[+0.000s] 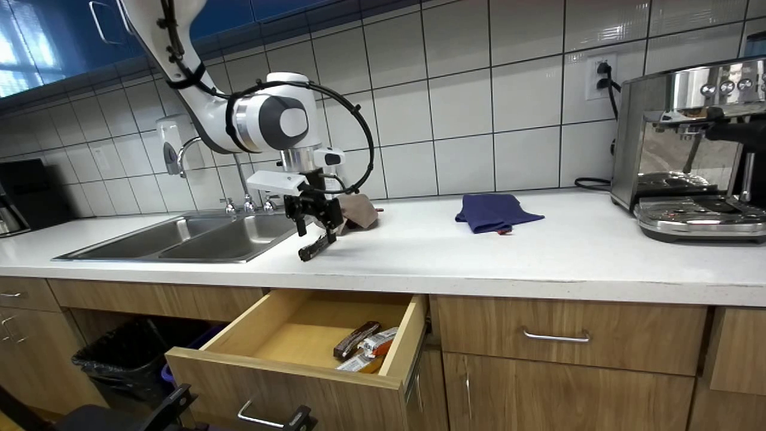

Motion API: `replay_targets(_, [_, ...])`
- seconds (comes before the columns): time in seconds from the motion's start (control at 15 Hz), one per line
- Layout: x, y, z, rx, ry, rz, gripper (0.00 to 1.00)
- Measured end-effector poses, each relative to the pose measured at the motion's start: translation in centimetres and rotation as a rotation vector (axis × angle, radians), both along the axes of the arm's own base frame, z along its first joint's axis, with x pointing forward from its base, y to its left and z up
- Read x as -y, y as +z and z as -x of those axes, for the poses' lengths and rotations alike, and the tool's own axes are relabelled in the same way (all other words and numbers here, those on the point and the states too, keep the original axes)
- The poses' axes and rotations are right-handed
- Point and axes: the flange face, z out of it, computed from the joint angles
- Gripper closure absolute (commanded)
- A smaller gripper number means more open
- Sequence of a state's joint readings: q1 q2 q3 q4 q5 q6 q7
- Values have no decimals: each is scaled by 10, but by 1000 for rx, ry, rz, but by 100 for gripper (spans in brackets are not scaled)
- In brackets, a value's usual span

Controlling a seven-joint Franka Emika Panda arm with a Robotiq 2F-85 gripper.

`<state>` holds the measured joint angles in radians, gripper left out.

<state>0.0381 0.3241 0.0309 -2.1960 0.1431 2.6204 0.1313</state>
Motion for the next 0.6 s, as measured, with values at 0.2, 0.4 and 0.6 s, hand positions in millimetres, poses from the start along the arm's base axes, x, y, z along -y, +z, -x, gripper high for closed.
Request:
replay_targets(0.2, [-4,-5,-14,-12,27,12,0])
replay_targets(0.4, [-9,-12,-23,-28,48,20,0])
replay_targets(0.6, [-14,-19,-29,-45,64,25,0])
